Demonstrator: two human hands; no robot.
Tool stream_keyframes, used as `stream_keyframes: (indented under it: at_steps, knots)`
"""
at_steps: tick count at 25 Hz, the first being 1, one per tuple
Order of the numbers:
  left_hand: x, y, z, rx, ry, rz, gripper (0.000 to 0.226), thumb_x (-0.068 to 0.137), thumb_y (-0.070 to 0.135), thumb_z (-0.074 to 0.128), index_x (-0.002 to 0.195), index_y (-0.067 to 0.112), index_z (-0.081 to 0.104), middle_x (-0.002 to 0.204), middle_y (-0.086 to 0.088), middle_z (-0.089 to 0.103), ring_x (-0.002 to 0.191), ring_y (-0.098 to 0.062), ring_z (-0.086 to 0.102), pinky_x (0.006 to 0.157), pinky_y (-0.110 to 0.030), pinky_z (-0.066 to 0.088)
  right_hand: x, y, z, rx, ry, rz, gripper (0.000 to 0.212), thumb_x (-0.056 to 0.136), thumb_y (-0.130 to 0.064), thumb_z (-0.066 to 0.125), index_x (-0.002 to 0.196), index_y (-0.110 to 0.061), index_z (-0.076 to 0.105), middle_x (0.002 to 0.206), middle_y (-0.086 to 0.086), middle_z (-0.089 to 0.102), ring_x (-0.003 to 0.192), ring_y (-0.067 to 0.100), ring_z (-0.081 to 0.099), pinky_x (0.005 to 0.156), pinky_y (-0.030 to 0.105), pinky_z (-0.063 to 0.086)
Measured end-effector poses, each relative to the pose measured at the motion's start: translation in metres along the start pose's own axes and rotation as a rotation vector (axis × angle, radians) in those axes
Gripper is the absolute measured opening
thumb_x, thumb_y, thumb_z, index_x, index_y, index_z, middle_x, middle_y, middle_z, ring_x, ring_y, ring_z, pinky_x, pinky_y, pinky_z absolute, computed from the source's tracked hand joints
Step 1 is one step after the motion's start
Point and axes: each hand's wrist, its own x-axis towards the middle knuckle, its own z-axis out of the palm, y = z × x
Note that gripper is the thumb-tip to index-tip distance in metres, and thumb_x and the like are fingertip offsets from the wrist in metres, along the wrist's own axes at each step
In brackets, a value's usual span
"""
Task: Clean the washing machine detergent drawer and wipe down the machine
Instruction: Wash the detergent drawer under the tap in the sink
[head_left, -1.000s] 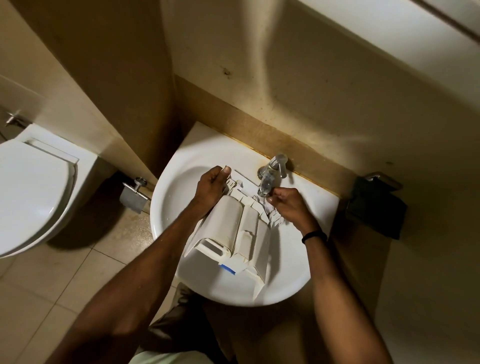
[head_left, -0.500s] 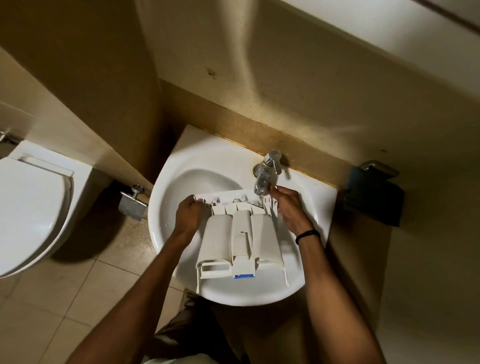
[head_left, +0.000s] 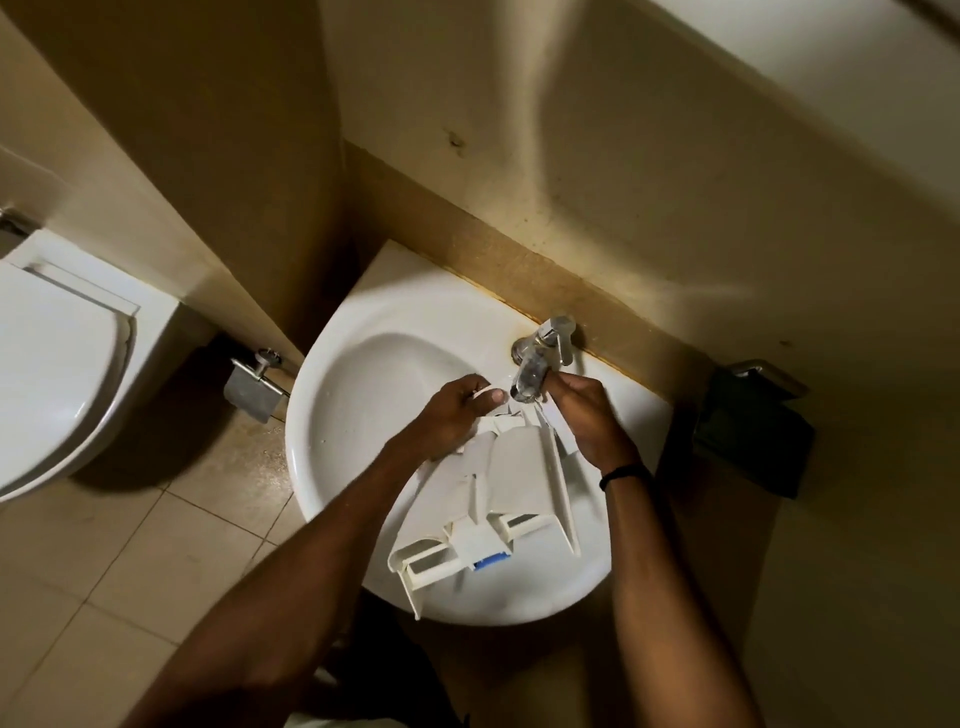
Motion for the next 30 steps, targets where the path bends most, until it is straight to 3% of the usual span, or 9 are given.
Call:
stream_keyframes:
  at_steps: [2, 4, 8, 10, 13, 16, 22, 26, 30]
  knots:
    - [-0.004, -0.006, 0.0, -0.09, 0.012, -0.025, 0.019, 0.104, 0.024, 0.062, 0.097, 0.007, 0.055, 0.056, 0.009, 0.04, 0.037, -0.003, 0.026, 0.039, -0.015, 0.023, -0.008, 0.006, -0.007, -0.01, -0.055, -0.018, 0.015, 0.097, -0.017, 0.065, 0.103, -0.009, 0.076, 0.101, -0.001, 0.076, 0.092, 0.005, 0.065, 0.086, 0.022, 0.051]
    - [-0.005, -0.012, 0.001, -0.135, 0.025, -0.074, 0.02, 0.106, 0.032, 0.058, 0.105, 0.012, 0.061, 0.07, 0.003, 0.054, 0.039, 0.0, 0.032, 0.04, -0.014, 0.028, -0.012, 0.012, -0.009, -0.073, -0.044, -0.051, 0.008, 0.093, -0.011, 0.07, 0.099, -0.012, 0.075, 0.095, 0.001, 0.077, 0.087, 0.007, 0.067, 0.084, 0.025, 0.053]
    - [0.0, -0.008, 0.0, -0.12, 0.13, -0.152, 0.056, 0.088, 0.078, 0.057, 0.101, 0.024, 0.06, 0.093, 0.005, 0.062, 0.079, -0.012, 0.057, 0.082, -0.028, 0.045, -0.001, 0.004, 0.011, -0.326, 0.066, -0.12, 0.024, 0.08, -0.03, 0.083, 0.089, -0.009, 0.077, 0.084, 0.003, 0.077, 0.075, 0.005, 0.062, 0.073, 0.027, 0.047]
    - [0.0, 0.001, -0.001, -0.067, 0.251, -0.134, 0.059, 0.088, 0.078, 0.058, 0.081, 0.02, 0.05, 0.078, 0.002, 0.059, 0.07, -0.013, 0.053, 0.076, -0.03, 0.042, 0.005, -0.008, 0.025, -0.518, 0.159, -0.088, 0.039, 0.077, -0.046, 0.083, 0.094, -0.012, 0.078, 0.089, 0.0, 0.077, 0.082, 0.009, 0.063, 0.072, 0.024, 0.044]
    - [-0.003, 0.004, 0.003, -0.12, 0.281, -0.12, 0.063, 0.088, 0.074, 0.061, 0.063, 0.023, 0.035, 0.06, 0.002, 0.041, 0.057, -0.015, 0.036, 0.067, -0.03, 0.033, 0.002, 0.002, 0.019, -0.492, 0.123, -0.149, 0.034, 0.08, -0.046, 0.077, 0.095, -0.015, 0.076, 0.096, 0.001, 0.078, 0.088, 0.014, 0.067, 0.077, 0.033, 0.054]
    - [-0.003, -0.006, 0.012, -0.166, 0.32, -0.107, 0.06, 0.092, 0.068, 0.061, 0.061, 0.022, 0.039, 0.053, 0.011, 0.046, 0.059, -0.014, 0.04, 0.069, -0.03, 0.039, -0.011, 0.013, 0.007, -0.297, 0.045, -0.149, 0.028, 0.076, -0.041, 0.077, 0.091, -0.018, 0.076, 0.087, -0.002, 0.078, 0.081, 0.012, 0.068, 0.081, 0.038, 0.054]
    - [0.0, -0.014, 0.017, -0.257, 0.46, -0.121, 0.06, 0.096, 0.057, 0.064, 0.053, 0.023, 0.041, 0.049, 0.009, 0.045, 0.046, -0.01, 0.035, 0.055, -0.025, 0.033, -0.001, 0.002, 0.005, -0.349, -0.001, -0.115, 0.019, 0.081, -0.031, 0.079, 0.091, -0.016, 0.075, 0.08, -0.004, 0.075, 0.068, 0.008, 0.062, 0.073, 0.032, 0.05]
    - [-0.001, -0.015, 0.021, -0.183, 0.457, -0.064, 0.062, 0.097, 0.06, 0.061, 0.05, 0.024, 0.044, 0.049, 0.009, 0.046, 0.043, -0.009, 0.039, 0.055, -0.026, 0.036, -0.005, -0.007, 0.007, -0.46, 0.132, -0.124, 0.012, 0.081, -0.025, 0.08, 0.084, -0.015, 0.073, 0.073, -0.004, 0.071, 0.065, 0.007, 0.06, 0.062, 0.016, 0.042]
    - [-0.001, -0.016, 0.025, -0.141, 0.474, -0.07, 0.065, 0.098, 0.058, 0.06, 0.044, 0.026, 0.046, 0.047, 0.011, 0.045, 0.041, -0.007, 0.038, 0.057, -0.027, 0.036, -0.004, -0.001, 0.006, -0.385, 0.042, -0.081, 0.008, 0.077, -0.023, 0.081, 0.078, -0.026, 0.074, 0.079, -0.005, 0.077, 0.076, 0.012, 0.07, 0.079, 0.03, 0.054]
